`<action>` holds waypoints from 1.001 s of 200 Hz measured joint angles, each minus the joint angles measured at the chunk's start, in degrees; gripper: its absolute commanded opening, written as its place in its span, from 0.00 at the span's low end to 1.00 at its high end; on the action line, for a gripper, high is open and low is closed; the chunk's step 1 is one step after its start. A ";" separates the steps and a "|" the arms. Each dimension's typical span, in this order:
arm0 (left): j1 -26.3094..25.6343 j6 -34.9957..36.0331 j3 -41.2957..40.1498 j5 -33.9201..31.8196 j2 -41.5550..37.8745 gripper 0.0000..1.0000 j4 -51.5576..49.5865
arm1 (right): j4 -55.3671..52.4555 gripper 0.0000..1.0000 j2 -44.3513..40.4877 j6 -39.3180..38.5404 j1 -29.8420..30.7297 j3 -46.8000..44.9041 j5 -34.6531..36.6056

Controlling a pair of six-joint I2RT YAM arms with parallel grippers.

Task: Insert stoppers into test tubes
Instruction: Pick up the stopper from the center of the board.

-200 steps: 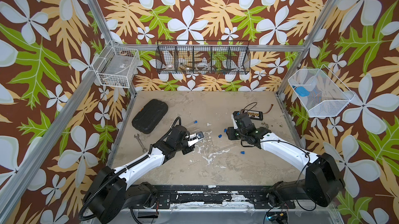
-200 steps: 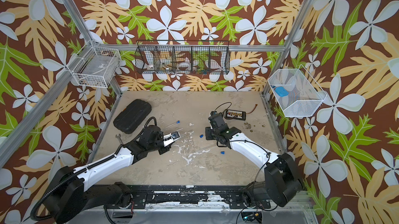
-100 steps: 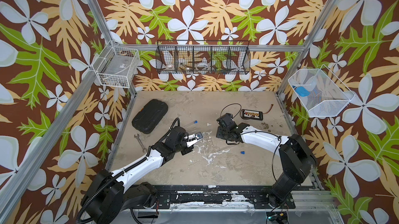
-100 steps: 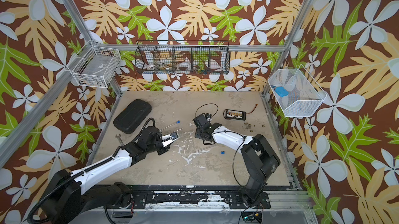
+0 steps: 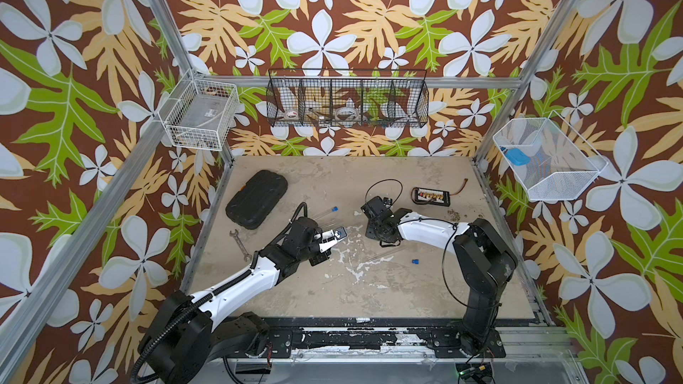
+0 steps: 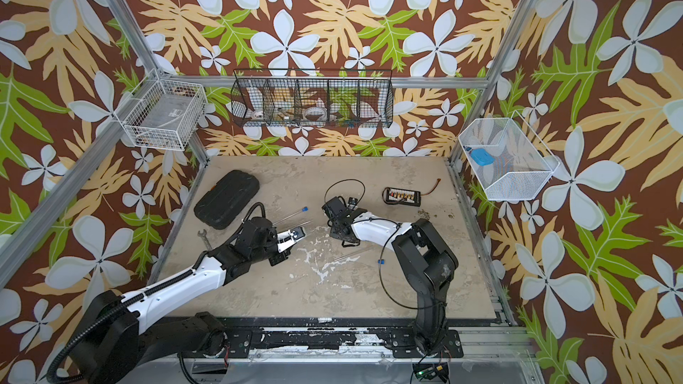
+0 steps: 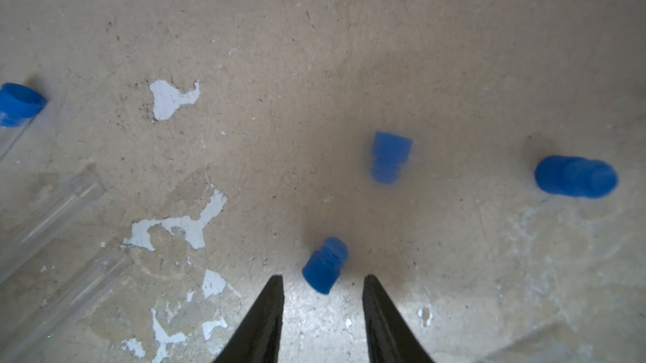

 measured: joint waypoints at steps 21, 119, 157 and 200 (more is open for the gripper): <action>0.00 0.17 0.00 0.02 0.04 0.00 0.00 | -0.37 0.39 0.79 -0.02 0.11 0.52 0.22; 0.00 0.17 0.00 0.04 0.28 0.00 0.00 | -1.79 0.33 3.80 -1.09 0.13 1.97 3.58; 0.00 0.17 0.00 0.04 0.44 0.00 0.00 | -1.77 0.30 4.15 -1.46 0.13 2.25 4.46; 0.00 0.17 0.00 0.04 0.61 0.00 0.00 | -1.77 0.27 4.26 -1.55 0.13 2.27 4.85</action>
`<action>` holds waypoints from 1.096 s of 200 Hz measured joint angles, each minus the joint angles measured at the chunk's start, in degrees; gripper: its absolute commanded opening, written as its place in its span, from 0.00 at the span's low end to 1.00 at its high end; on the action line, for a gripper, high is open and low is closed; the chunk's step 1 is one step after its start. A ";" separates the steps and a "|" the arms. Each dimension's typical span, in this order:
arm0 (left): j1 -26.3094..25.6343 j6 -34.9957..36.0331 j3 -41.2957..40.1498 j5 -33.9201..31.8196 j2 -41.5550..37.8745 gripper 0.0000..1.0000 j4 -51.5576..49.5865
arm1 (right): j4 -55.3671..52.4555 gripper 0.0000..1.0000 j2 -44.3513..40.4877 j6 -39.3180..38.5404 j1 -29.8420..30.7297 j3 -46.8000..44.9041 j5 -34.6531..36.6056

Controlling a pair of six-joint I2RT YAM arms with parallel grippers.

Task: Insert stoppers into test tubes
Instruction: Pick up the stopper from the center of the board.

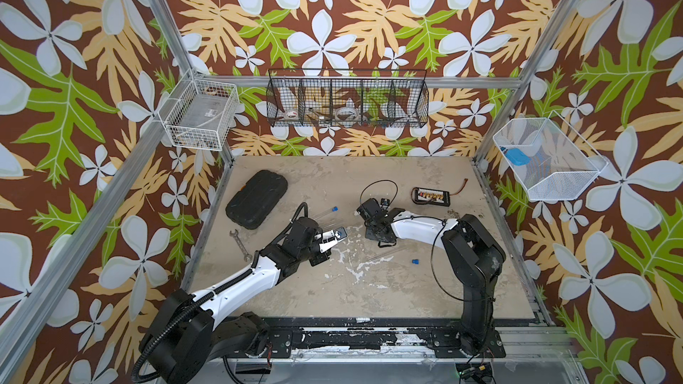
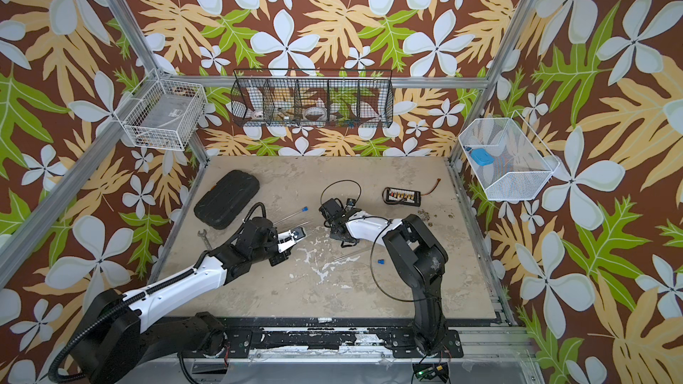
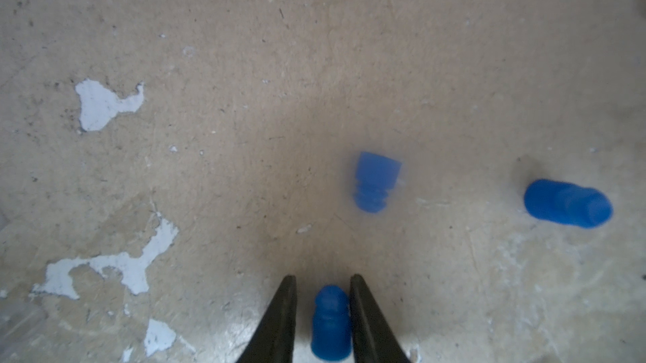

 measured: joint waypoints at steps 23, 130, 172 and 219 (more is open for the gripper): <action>0.00 0.00 0.00 0.00 0.09 0.00 0.00 | 0.11 0.24 -0.04 -0.07 0.00 -0.13 0.20; 0.00 -0.26 0.00 -0.50 0.11 0.00 0.00 | 0.42 0.16 -1.92 -4.00 0.00 -1.99 -2.21; 0.79 -1.20 -0.04 -1.79 0.04 0.00 0.00 | 0.50 0.14 -2.71 -7.28 0.00 -2.27 -4.20; 8.11 -3.02 0.15 -2.86 -2.05 0.00 -0.59 | 2.45 0.12 -5.70 -14.58 0.00 -3.13 -8.52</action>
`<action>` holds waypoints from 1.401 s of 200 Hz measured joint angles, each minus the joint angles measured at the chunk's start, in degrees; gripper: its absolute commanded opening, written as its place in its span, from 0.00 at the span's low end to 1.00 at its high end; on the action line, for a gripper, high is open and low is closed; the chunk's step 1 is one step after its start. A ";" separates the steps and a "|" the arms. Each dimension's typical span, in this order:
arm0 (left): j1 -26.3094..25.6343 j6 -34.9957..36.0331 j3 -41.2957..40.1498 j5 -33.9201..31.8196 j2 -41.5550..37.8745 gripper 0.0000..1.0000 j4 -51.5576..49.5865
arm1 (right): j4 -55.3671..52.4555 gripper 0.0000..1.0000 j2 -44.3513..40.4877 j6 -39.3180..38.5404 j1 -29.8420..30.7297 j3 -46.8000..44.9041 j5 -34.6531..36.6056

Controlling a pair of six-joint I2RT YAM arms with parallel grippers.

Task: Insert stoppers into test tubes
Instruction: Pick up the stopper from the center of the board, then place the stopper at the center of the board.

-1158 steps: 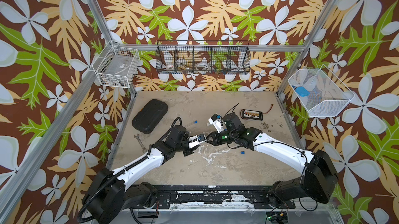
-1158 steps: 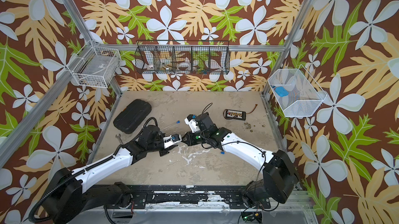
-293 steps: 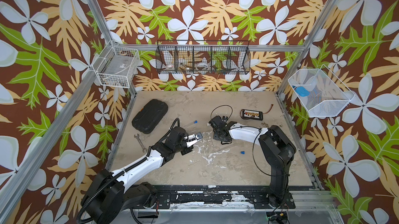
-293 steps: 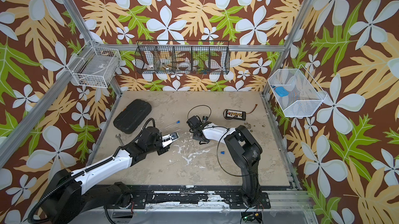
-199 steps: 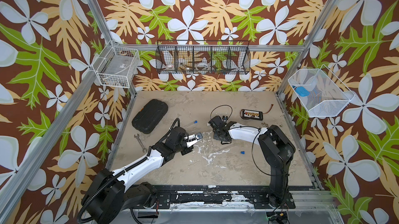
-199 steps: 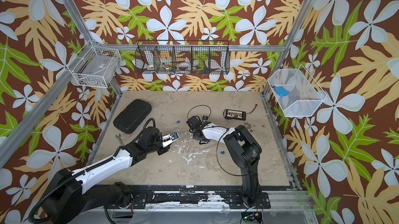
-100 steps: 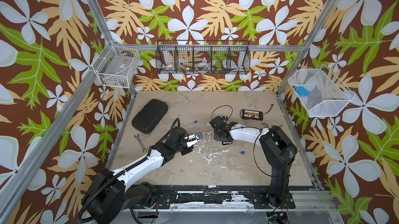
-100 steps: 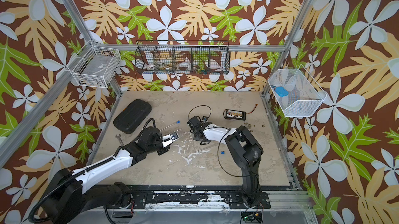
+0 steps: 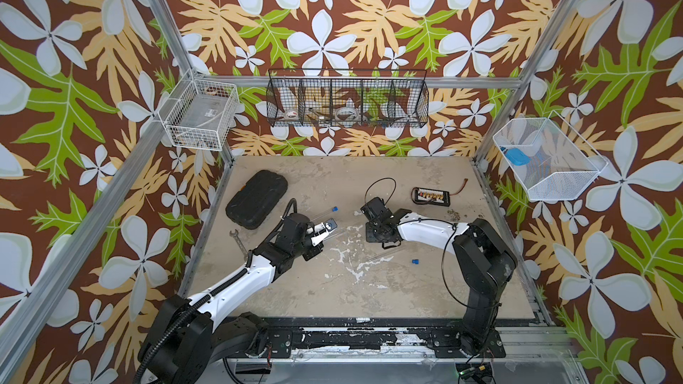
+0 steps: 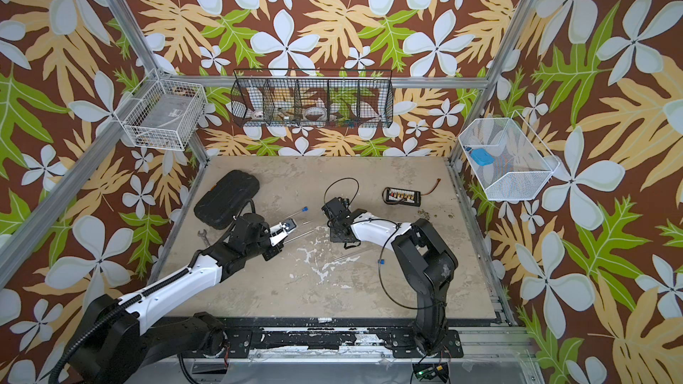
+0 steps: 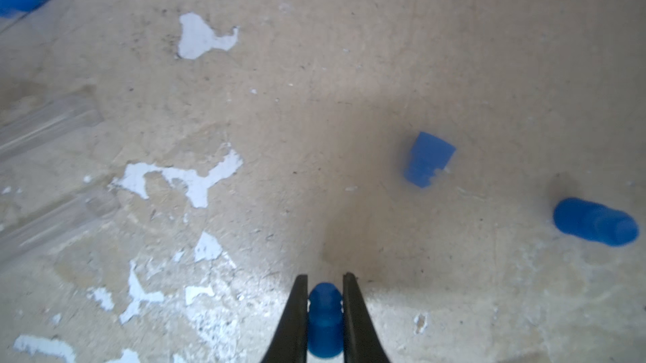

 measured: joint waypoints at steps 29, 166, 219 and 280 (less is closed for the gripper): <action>4.61 -1.49 -1.11 0.13 -3.34 0.00 -0.22 | 1.90 0.12 -1.18 -6.88 0.00 0.00 -2.95; 5.92 -2.80 -2.34 3.67 -2.01 0.00 1.92 | 3.28 0.23 1.55 -43.82 1.09 2.58 -17.27; 5.92 -2.80 -2.34 4.26 -1.90 0.00 2.01 | 1.66 0.24 5.77 -51.15 3.39 4.55 -15.61; 5.92 -2.75 -2.34 4.46 -1.70 0.00 2.14 | 2.27 0.29 5.42 -53.11 4.09 3.34 -14.58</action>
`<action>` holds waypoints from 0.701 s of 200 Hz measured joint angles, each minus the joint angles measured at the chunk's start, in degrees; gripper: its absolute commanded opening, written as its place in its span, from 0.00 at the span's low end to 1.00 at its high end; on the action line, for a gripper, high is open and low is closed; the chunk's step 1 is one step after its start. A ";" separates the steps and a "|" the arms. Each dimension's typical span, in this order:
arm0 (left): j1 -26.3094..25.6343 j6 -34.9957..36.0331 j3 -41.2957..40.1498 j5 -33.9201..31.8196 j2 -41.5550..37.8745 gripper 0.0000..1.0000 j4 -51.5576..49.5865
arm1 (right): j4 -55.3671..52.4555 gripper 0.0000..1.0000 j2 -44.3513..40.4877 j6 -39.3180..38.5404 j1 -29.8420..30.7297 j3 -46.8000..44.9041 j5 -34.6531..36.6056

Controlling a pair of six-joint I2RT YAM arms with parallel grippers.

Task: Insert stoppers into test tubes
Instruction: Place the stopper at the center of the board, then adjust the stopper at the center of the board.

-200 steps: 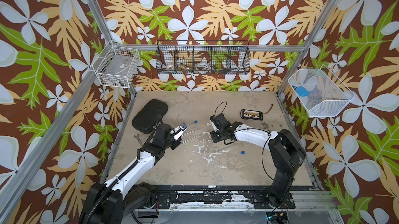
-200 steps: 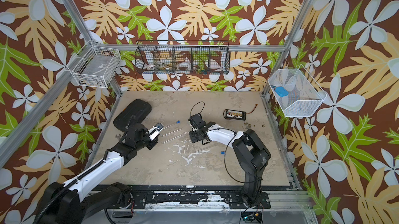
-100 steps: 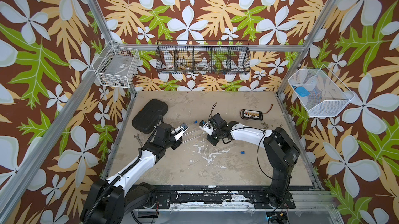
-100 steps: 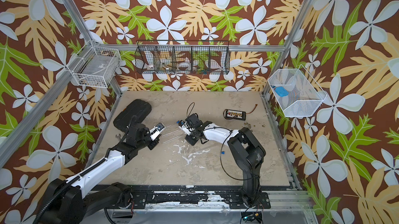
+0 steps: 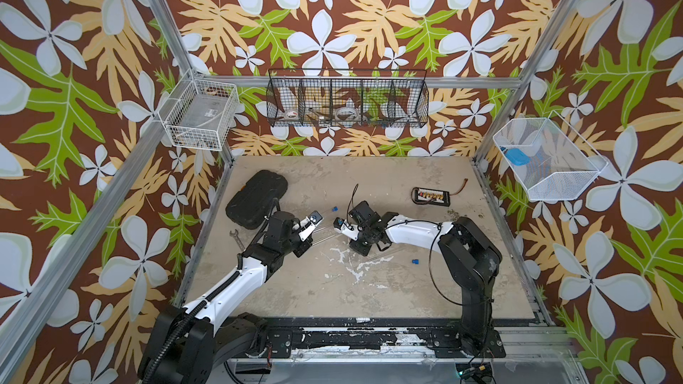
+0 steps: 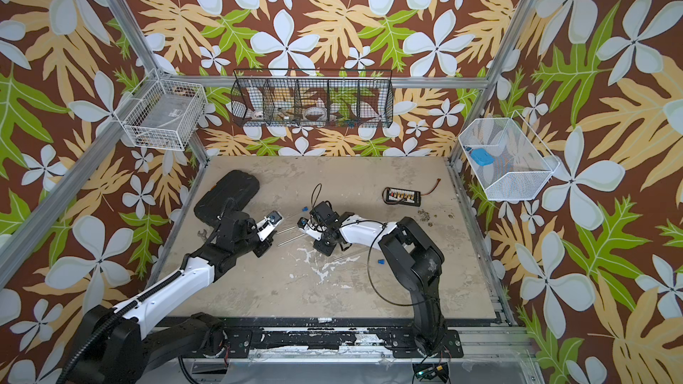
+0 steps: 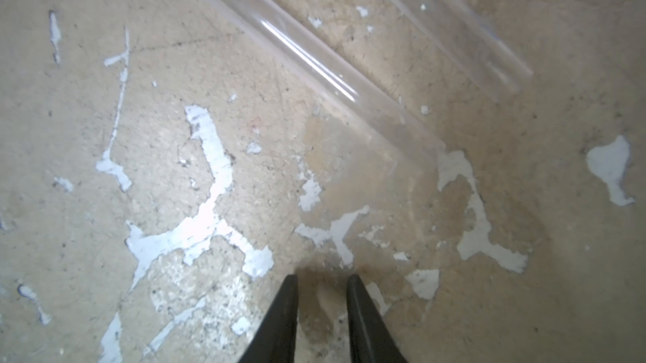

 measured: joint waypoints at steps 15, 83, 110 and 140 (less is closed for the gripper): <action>0.00 0.00 0.00 0.07 0.00 0.00 0.00 | -0.46 0.30 -0.61 -0.76 -0.02 -0.11 0.02; 0.00 -0.02 -0.07 0.11 -0.26 0.00 0.02 | 0.22 0.43 -9.99 4.00 -4.07 -1.22 -1.01; 0.00 -0.04 -0.07 0.33 -0.55 0.00 0.13 | -1.07 0.45 -13.03 11.85 -8.57 -4.22 2.45; 0.00 -0.04 -0.07 0.74 -0.55 0.00 0.17 | -3.54 0.48 -14.93 15.52 -8.66 -6.01 3.48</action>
